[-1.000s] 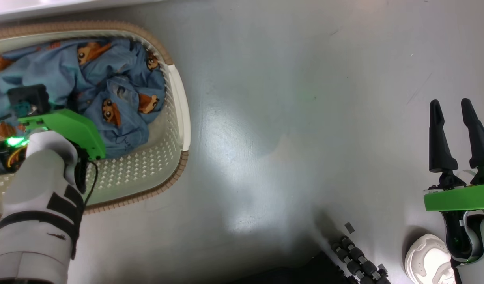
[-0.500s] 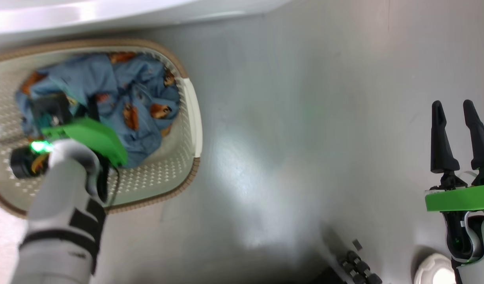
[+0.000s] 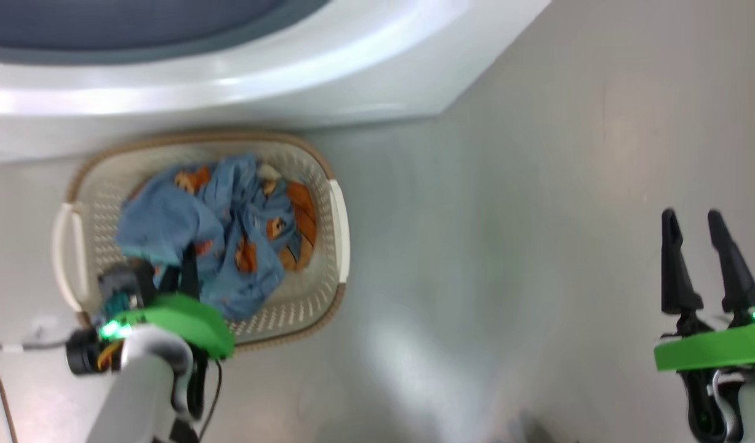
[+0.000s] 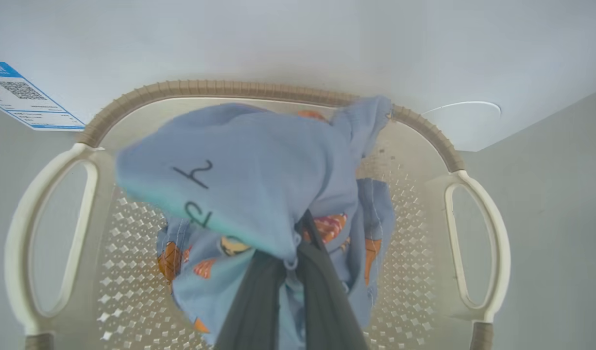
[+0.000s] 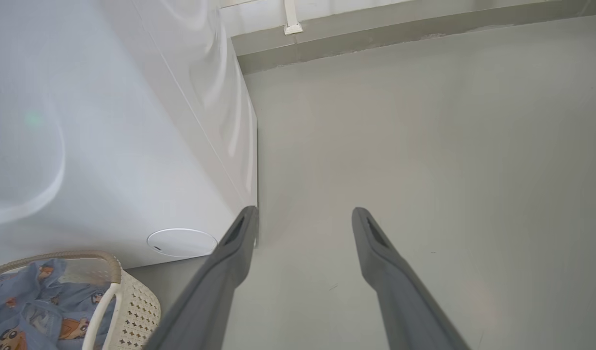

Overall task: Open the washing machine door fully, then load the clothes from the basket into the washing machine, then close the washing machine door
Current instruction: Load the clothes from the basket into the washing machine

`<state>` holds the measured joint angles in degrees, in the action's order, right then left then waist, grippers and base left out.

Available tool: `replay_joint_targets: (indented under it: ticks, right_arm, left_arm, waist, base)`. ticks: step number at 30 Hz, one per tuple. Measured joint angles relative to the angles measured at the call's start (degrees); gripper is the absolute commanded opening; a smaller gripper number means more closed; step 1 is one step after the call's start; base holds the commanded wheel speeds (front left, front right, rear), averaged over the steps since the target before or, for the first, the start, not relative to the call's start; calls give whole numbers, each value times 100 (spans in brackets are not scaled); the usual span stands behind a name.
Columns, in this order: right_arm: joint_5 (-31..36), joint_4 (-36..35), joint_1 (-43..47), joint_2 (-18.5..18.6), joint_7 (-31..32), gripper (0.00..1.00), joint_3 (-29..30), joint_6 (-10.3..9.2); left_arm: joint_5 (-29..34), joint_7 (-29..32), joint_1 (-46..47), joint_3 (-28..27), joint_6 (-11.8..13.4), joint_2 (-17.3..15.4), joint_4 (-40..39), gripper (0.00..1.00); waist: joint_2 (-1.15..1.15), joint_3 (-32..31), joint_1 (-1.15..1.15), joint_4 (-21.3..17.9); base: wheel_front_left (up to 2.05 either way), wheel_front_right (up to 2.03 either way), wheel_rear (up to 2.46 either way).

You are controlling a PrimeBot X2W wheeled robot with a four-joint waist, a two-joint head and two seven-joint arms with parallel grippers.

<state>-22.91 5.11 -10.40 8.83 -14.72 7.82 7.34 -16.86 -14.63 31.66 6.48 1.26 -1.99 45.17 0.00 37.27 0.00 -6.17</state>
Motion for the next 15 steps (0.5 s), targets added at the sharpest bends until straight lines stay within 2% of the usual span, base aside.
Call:
replay_joint_targets:
  ticks: [10, 15]
  right_arm:
    - [177, 115, 591, -194, 0, 100, 46, 0]
    - [283, 130, 809, -224, 0, 100, 91, 0]
  left_arm:
    - [-55, 1, -1264, 11, 11, 10, -914, 0]
    - [-130, 1, -1801, 91, 165, 9, -1494, 0]
  waist:
    - [0, -1092, 0, 146]
    - [0, -1598, 0, 193]
  base:
    - [0, 0, 0]
    - [0, 0, 0]
